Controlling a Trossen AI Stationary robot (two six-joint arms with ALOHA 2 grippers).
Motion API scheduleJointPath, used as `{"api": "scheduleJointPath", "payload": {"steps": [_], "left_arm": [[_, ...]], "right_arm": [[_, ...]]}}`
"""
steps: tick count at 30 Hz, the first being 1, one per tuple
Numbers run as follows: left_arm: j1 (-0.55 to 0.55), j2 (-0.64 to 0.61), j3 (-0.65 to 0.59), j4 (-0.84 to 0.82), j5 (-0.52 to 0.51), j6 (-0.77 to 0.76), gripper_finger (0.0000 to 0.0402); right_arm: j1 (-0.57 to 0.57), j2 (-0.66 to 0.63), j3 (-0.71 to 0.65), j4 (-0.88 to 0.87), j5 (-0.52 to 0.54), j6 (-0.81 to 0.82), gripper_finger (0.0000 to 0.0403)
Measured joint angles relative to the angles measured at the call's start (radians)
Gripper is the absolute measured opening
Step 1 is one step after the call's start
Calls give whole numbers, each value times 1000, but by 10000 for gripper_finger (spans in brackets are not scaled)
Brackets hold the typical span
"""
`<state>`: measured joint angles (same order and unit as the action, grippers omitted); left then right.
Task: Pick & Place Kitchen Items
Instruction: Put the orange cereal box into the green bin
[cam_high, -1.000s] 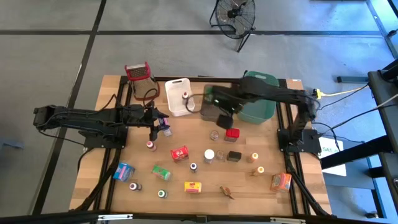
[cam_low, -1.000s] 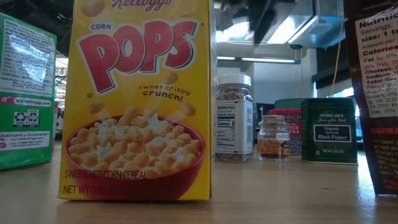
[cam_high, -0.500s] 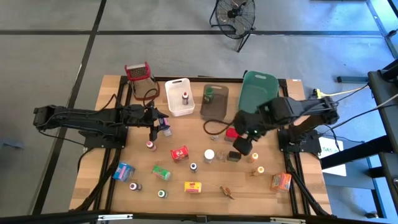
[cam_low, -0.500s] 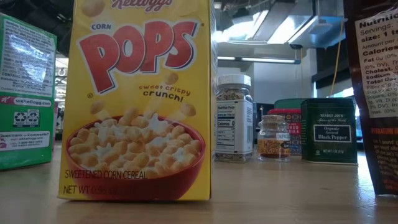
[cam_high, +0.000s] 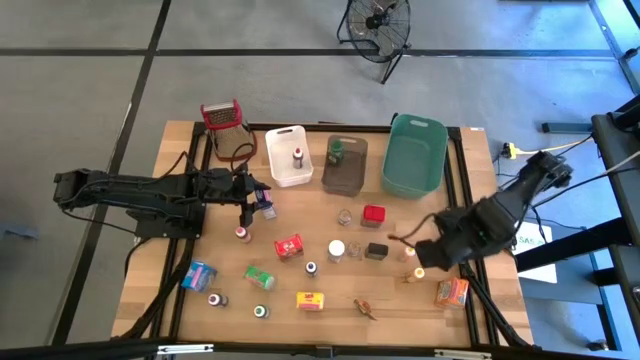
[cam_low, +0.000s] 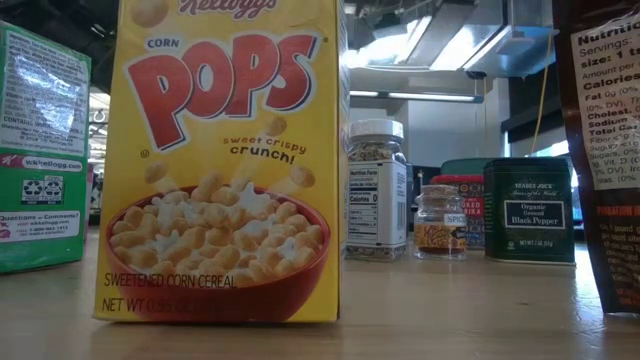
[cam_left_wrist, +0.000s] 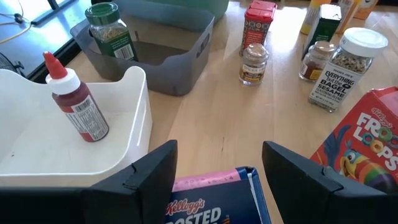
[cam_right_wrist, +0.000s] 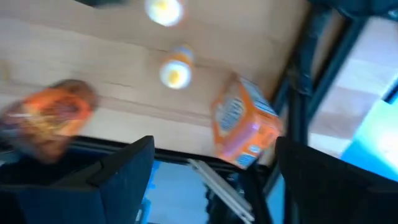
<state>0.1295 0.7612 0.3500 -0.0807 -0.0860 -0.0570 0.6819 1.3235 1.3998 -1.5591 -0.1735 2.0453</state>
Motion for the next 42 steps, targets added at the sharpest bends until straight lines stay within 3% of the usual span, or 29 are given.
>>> {"api": "scheduleJointPath", "payload": {"steps": [9,16,22,42], "left_arm": [[0,0,0,1,0,-10,231],[0,0,0,1,1,-25,232],[0,0,0,1,1,-26,231],[0,0,0,-6,1,-38,230]], "right_arm": [[118,4,-135,136,-39,77,337],[204,3,-168,183,-37,338,337],[250,3,-205,252,50,356,337],[324,4,-308,361,-28,378,337]]}}
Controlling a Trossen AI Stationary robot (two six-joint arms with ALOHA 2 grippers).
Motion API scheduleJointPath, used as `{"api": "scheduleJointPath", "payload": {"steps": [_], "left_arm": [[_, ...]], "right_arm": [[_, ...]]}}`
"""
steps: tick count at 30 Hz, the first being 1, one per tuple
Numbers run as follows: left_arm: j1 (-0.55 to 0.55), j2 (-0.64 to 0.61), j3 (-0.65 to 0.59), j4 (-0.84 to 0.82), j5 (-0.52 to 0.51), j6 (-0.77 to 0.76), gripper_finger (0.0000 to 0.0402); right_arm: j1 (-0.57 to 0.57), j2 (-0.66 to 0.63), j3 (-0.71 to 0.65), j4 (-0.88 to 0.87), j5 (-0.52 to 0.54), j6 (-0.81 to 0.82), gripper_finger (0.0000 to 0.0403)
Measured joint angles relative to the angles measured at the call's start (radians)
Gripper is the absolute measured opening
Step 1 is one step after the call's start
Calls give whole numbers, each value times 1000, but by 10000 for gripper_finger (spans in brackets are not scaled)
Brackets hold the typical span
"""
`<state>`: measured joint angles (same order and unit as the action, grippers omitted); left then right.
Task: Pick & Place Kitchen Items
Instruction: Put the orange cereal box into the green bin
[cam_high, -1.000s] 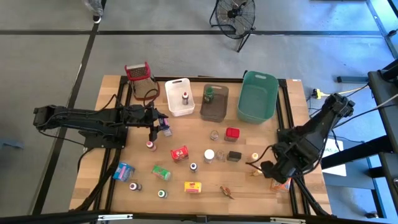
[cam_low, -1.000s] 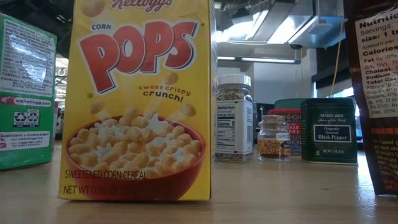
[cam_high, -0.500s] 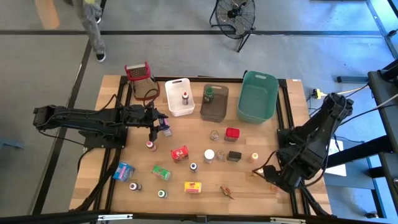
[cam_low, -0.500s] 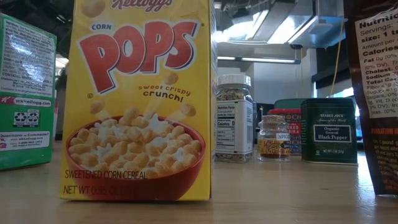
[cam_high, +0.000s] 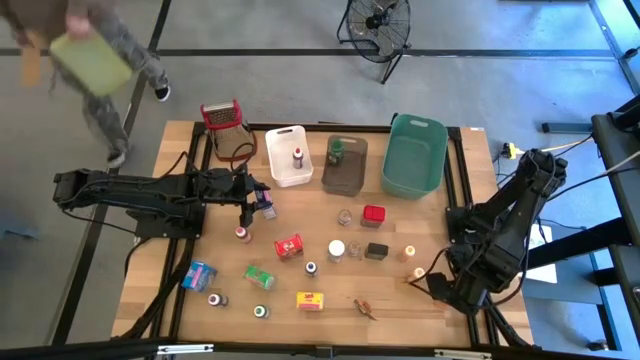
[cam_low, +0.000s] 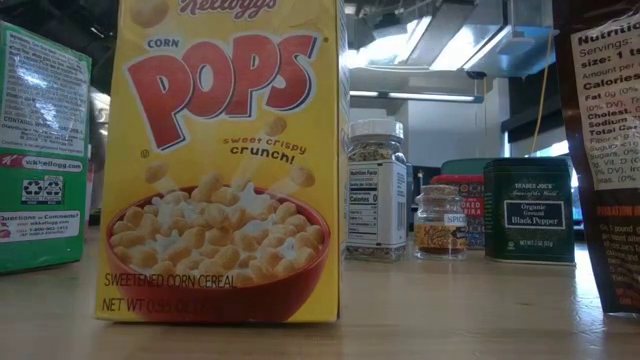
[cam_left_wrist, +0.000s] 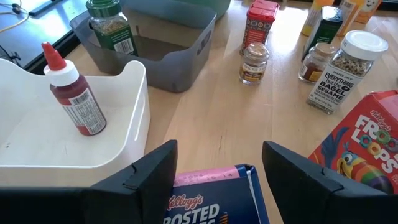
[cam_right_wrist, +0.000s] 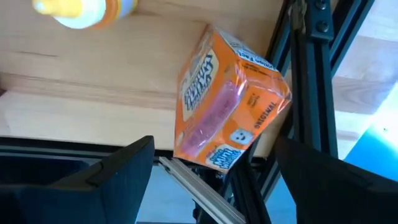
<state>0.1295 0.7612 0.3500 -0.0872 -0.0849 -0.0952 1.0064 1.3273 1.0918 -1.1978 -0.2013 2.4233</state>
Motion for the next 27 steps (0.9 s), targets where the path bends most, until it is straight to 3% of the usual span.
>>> {"api": "scheduleJointPath", "payload": {"steps": [14,20,27], "left_arm": [[0,0,0,0,0,-23,232],[0,0,0,0,0,-26,230],[0,0,0,6,0,-33,232]], "right_arm": [[17,0,-173,196,-8,-4,337],[17,0,-205,193,-9,-5,335],[17,0,-205,196,-9,1,285]]}}
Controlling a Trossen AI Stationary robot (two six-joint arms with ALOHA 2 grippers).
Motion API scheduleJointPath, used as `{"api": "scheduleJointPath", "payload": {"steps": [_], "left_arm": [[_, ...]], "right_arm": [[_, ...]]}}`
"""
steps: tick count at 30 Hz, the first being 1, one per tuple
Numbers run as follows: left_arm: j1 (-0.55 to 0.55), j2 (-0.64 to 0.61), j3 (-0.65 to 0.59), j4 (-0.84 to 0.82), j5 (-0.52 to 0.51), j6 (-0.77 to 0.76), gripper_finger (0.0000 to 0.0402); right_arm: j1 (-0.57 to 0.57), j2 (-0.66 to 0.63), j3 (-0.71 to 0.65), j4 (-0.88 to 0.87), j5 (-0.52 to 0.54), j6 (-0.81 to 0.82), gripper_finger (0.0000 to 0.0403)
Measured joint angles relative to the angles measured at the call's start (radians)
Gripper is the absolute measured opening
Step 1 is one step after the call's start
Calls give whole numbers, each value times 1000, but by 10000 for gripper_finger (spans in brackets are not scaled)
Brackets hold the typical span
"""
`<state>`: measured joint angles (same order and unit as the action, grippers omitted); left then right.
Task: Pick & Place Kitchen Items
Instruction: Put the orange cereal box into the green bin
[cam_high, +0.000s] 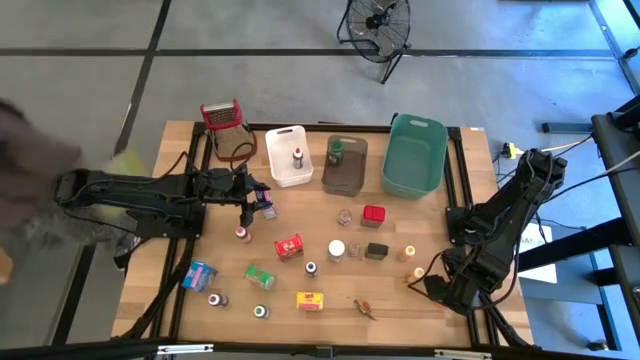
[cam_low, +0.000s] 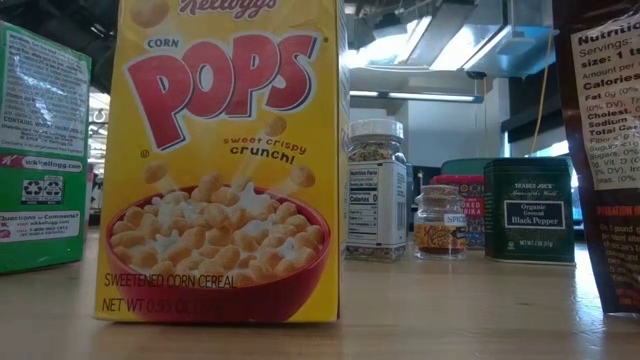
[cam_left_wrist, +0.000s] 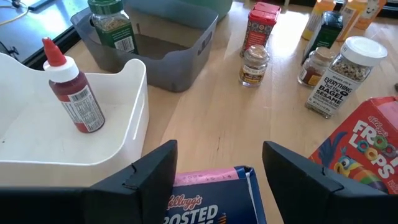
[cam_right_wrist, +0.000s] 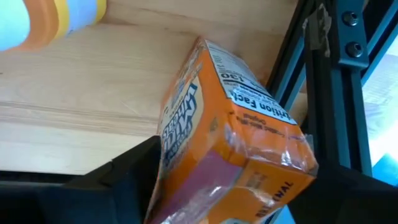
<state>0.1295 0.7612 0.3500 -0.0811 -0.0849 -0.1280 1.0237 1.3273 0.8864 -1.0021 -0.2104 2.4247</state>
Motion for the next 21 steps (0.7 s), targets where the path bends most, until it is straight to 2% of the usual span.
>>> {"api": "scheduleJointPath", "payload": {"steps": [12,15,21], "left_arm": [[0,0,0,2,0,0,231],[0,0,0,2,0,0,230],[0,0,0,3,0,-8,232]], "right_arm": [[0,-10,0,-2,-3,10,115],[0,-26,12,-8,-3,10,95],[-3,-65,112,-131,-3,10,90]]}}
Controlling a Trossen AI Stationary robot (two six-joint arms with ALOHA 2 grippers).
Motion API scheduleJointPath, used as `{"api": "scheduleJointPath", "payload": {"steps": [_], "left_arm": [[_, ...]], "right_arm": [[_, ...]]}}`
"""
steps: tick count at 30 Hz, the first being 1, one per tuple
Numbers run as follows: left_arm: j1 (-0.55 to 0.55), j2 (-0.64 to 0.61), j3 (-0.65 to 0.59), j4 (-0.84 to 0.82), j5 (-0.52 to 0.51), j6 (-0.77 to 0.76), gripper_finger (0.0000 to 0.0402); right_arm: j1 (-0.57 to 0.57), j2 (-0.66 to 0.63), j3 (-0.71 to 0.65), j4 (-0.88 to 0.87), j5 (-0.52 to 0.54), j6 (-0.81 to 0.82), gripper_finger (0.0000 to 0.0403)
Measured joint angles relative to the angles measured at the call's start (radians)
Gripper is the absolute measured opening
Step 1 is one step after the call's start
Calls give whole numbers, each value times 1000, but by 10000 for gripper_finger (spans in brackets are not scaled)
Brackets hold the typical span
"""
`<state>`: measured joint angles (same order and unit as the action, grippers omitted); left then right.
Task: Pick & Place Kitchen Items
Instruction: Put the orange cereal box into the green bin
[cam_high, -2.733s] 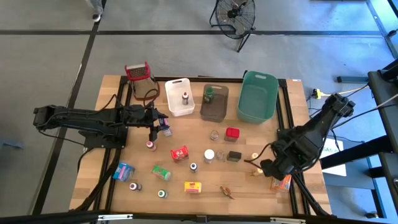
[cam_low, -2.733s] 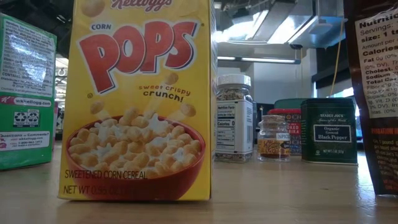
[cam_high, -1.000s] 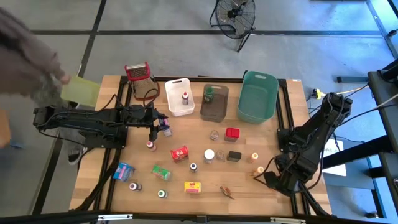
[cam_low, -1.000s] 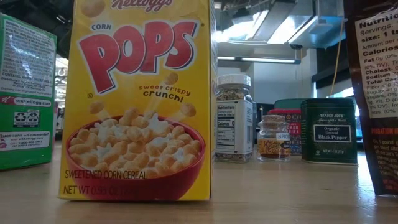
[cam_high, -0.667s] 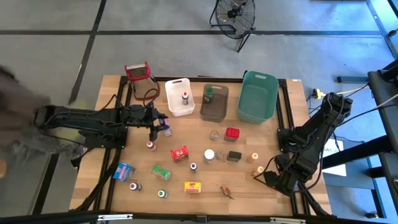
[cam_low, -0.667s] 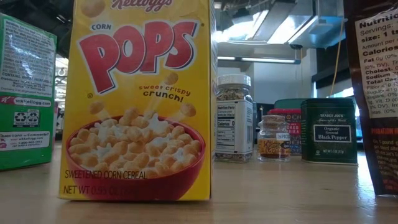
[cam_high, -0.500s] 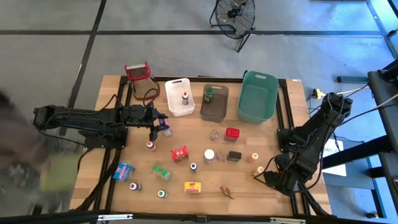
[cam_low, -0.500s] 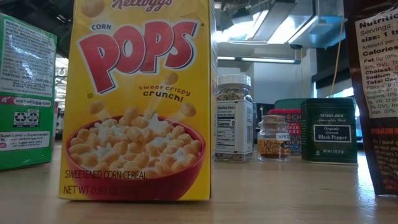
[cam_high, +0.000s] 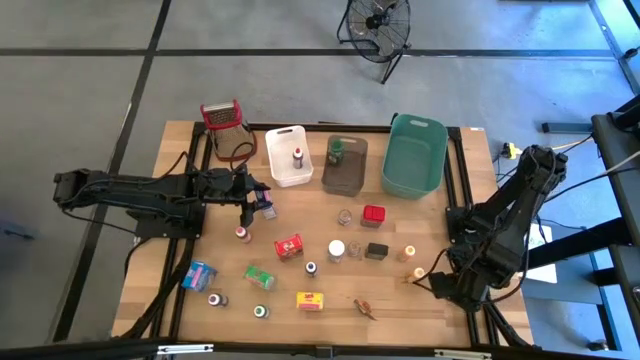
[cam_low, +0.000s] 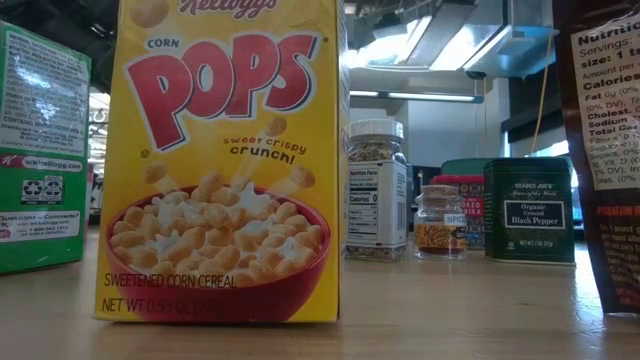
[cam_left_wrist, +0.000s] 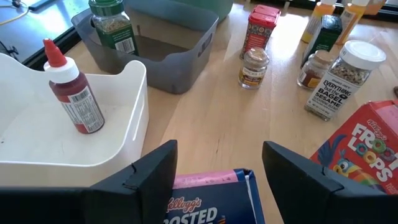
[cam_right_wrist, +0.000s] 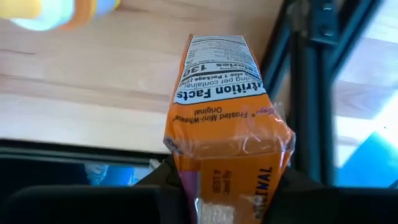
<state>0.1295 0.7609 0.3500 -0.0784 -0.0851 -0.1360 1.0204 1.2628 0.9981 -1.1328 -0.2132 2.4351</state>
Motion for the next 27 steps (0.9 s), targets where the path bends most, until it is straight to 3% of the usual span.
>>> {"api": "scheduleJointPath", "payload": {"steps": [3,9,16,27], "left_arm": [[0,0,0,0,0,0,231],[0,0,0,0,0,0,232],[0,0,0,0,0,0,232],[0,0,0,0,0,9,232]], "right_arm": [[-12,-18,80,-133,21,-21,89],[-65,-28,249,-433,242,-170,88],[-216,-85,274,-441,564,-560,88],[-603,-140,293,-427,765,-1196,88]]}}
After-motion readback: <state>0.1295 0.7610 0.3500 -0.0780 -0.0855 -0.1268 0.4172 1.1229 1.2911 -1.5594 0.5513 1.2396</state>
